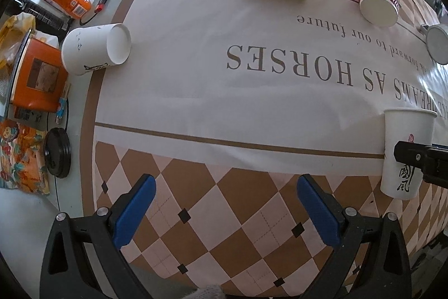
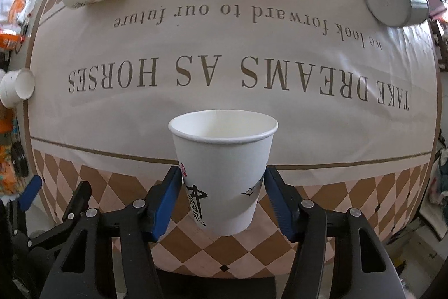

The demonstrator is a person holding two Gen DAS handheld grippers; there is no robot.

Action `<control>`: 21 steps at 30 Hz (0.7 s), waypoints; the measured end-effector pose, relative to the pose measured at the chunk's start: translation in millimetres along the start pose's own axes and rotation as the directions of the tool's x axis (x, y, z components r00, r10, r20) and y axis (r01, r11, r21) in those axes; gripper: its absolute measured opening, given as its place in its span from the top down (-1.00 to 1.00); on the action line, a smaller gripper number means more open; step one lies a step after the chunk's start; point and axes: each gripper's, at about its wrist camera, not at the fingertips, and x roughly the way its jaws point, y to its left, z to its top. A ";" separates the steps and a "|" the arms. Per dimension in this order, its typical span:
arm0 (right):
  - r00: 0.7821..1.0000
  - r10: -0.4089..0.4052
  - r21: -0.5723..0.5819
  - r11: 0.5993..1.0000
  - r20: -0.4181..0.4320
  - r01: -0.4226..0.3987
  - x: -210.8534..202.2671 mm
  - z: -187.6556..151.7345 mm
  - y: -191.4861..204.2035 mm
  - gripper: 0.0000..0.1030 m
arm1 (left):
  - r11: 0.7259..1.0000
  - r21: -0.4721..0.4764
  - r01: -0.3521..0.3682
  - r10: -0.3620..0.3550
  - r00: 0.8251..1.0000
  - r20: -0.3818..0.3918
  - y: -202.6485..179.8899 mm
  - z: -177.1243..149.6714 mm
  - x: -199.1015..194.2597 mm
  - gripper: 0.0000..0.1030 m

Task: Flip cup upright
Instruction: 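Carry the upright cup with the right gripper and lower it onto the cloth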

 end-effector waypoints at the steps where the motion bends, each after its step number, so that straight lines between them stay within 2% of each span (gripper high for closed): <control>1: 1.000 0.008 0.011 1.000 0.003 -0.008 -0.9 -0.4 -2.6 -0.21 | 1.000 0.000 0.001 -0.001 1.000 0.000 -0.2 0.9 0.2 -1.00; 4: 0.999 0.037 0.055 0.998 0.027 -0.038 -7.5 -1.9 -17.0 -0.19 | 1.000 -0.003 0.006 -0.006 1.000 -0.005 0.2 7.3 2.8 -1.00; 7: 0.993 0.069 0.095 0.992 0.094 -0.077 -15.8 -3.2 -28.9 -0.18 | 1.000 -0.014 0.007 -0.007 1.000 -0.012 -1.3 14.1 4.5 -1.00; 10: 0.976 0.102 0.124 0.984 0.191 -0.127 -27.4 -5.4 -41.1 -0.18 | 1.000 -0.026 0.009 -0.010 1.000 -0.018 -5.7 19.7 4.2 -1.00; 12: 0.954 0.103 0.130 0.981 0.281 -0.144 -38.9 -5.8 -47.6 -0.18 | 0.999 -0.033 0.009 -0.010 1.000 -0.018 -8.9 27.0 6.8 -1.00; 14: 0.919 0.083 0.130 0.981 0.385 -0.143 -47.3 -8.2 -52.4 -0.18 | 0.999 -0.035 0.008 -0.008 1.000 -0.016 -12.1 33.0 10.0 -1.00; 18: 0.846 0.032 0.145 0.981 0.532 -0.128 -49.2 11.7 -57.8 -0.18 | 1.000 -0.024 -0.001 0.001 1.000 -0.004 -22.7 43.3 17.9 -1.00; 21: 0.766 -0.023 0.145 0.985 0.642 -0.092 -47.3 13.4 -51.6 -0.18 | 1.000 -0.013 -0.002 0.002 1.000 0.000 -28.7 46.7 22.8 -1.00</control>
